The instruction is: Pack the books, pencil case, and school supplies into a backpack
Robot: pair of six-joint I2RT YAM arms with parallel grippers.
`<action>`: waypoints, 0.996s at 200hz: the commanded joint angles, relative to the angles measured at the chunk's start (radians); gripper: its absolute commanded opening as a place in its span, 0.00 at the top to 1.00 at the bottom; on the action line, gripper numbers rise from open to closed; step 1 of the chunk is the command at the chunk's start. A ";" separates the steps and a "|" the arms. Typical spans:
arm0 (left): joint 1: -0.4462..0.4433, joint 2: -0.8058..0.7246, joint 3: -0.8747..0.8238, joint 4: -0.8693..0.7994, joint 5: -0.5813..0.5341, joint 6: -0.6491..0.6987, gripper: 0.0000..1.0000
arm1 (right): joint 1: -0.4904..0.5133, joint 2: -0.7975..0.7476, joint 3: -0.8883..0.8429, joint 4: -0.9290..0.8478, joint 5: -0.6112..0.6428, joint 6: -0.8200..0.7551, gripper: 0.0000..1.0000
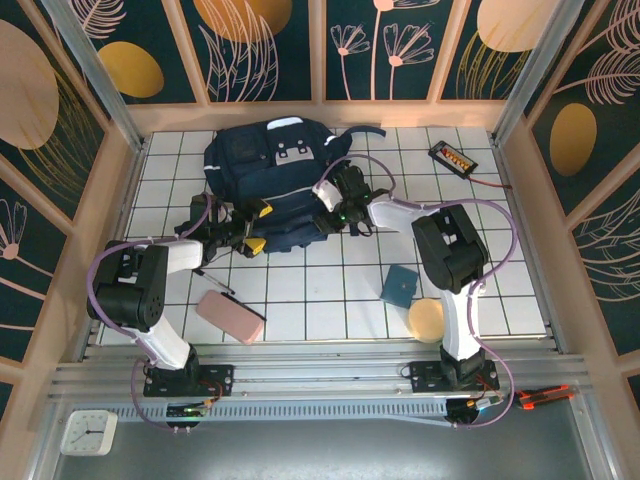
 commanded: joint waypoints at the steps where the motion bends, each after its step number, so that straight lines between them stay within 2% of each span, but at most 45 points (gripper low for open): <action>1: -0.009 -0.011 0.037 -0.043 -0.048 -0.016 0.02 | 0.037 0.019 0.002 -0.003 0.079 -0.032 0.84; 7: -0.011 -0.013 0.037 -0.046 -0.049 -0.015 0.01 | 0.046 0.005 -0.012 0.008 0.083 -0.034 0.88; 15: -0.013 -0.018 0.037 -0.046 -0.052 -0.015 0.02 | 0.056 -0.016 -0.029 0.018 0.089 -0.034 1.00; 38: -0.053 -0.009 0.037 -0.010 -0.055 -0.035 0.02 | 0.089 -0.093 -0.077 0.023 0.067 -0.015 1.00; 78: -0.129 0.064 0.009 0.156 -0.082 -0.164 0.02 | 0.119 -0.173 -0.155 0.030 -0.042 0.020 1.00; 115: -0.136 0.132 0.020 0.180 -0.120 -0.192 0.02 | 0.156 -0.186 -0.183 0.049 -0.129 0.071 1.00; 121: -0.136 0.140 0.024 0.178 -0.122 -0.186 0.09 | 0.163 -0.194 -0.192 0.057 -0.134 0.081 1.00; 133: -0.135 0.140 0.024 0.177 -0.130 -0.171 0.30 | 0.171 -0.209 -0.210 0.070 -0.122 0.105 1.00; 137: -0.134 0.138 0.023 0.175 -0.132 -0.164 0.44 | 0.172 -0.214 -0.216 0.072 -0.117 0.112 1.00; 143: -0.129 0.136 0.023 0.162 -0.135 -0.152 0.74 | 0.170 -0.223 -0.224 0.073 -0.104 0.118 1.00; 146: -0.129 0.134 0.023 0.152 -0.137 -0.144 0.82 | 0.169 -0.228 -0.231 0.072 -0.096 0.122 1.00; 155: -0.121 0.123 0.023 0.122 -0.141 -0.108 0.91 | 0.163 -0.245 -0.248 0.073 -0.067 0.134 1.00; 160: -0.114 0.114 0.026 0.092 -0.145 -0.082 1.00 | 0.155 -0.254 -0.256 0.071 -0.052 0.139 1.00; 199: -0.027 -0.021 0.035 -0.132 -0.193 0.128 1.00 | 0.023 -0.289 -0.274 0.005 -0.019 0.196 1.00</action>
